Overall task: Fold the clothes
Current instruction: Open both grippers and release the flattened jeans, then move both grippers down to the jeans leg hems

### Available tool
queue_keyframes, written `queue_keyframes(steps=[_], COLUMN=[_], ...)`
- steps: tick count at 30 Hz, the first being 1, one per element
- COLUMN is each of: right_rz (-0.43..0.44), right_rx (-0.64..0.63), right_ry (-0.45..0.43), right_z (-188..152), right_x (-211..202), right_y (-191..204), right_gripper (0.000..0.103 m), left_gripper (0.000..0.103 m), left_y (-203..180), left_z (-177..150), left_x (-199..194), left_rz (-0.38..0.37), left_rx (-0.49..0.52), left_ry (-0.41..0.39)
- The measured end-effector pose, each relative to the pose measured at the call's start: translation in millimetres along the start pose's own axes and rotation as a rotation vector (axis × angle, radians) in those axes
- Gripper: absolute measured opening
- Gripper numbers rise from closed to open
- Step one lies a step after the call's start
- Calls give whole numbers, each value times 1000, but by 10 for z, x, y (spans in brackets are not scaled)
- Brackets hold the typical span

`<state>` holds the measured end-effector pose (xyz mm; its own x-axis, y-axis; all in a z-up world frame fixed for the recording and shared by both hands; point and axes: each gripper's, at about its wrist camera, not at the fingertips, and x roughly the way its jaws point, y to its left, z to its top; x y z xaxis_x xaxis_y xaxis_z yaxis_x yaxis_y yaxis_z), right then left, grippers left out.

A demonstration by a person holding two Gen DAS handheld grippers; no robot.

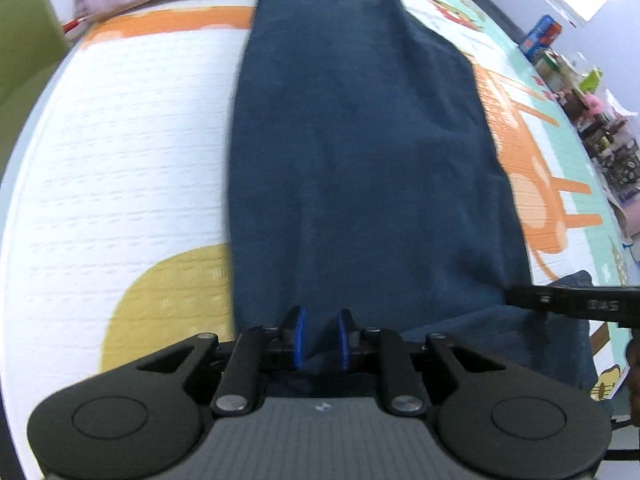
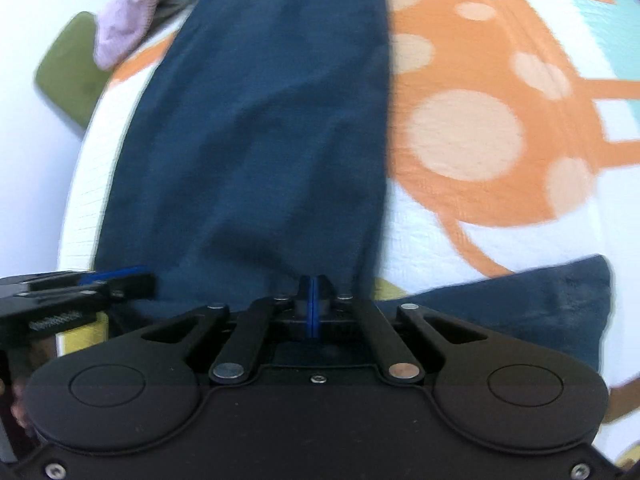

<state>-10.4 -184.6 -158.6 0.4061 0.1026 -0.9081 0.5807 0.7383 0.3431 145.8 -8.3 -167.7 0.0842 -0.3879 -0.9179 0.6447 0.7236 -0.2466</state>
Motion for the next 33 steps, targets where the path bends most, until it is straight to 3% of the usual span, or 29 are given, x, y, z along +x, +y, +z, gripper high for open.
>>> queue_keyframes(steps=[6, 8, 12, 17, 21, 24, 33], right_rz=[22, 26, 22, 2, -4, -6, -19], right_rx=[55, 56, 63, 122, 203, 258, 396], right_ry=[-24, -60, -102, -137, -156, -170, -193], right_z=[-86, -101, -132, -241, -427, -613, -1078], right_x=[-253, -386, -635, -830, -995, -1113, -1284], right_y=[-185, -220, -364, -690, -1059, -1327, -1876], right_gripper=[0, 5, 8, 17, 19, 20, 27], left_gripper=[20, 22, 26, 36, 46, 47, 52], left_y=[3, -64, -261, -765, -1260, -1559, -2327], left_z=[-57, -71, -87, -81, -34, 13, 111], left_x=[-112, -164, -279, -296, -217, -107, 240], left_rz=[44, 60, 18, -71, -132, -185, -180], left_rx=[4, 13, 37, 117, 197, 233, 413], left_ry=[-6, -18, -38, -59, -74, -44, 14])
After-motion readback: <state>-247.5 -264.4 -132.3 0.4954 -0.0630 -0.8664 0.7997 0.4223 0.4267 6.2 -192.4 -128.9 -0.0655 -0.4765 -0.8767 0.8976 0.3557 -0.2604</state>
